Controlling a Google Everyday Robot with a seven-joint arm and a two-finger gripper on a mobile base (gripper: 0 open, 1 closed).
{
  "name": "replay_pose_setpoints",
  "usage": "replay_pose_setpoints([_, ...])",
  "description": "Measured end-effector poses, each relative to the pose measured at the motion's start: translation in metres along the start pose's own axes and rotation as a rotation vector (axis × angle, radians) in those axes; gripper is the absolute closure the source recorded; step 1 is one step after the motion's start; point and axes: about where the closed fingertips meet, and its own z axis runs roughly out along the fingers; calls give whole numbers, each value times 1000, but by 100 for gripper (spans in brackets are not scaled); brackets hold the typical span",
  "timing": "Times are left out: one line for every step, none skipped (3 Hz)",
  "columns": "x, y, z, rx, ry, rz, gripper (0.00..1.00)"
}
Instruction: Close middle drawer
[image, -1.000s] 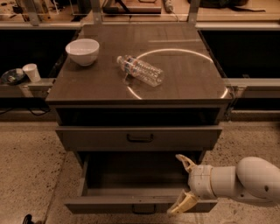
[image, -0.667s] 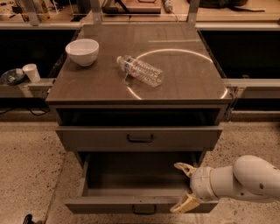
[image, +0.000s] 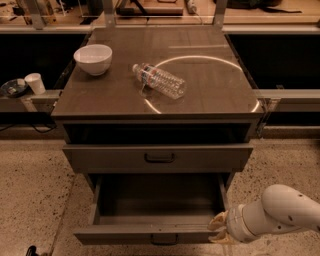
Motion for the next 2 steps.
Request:
replay_pose_setpoints([45, 6, 35, -14, 85, -56, 96])
replay_pose_setpoints([63, 2, 56, 6, 119, -92, 100])
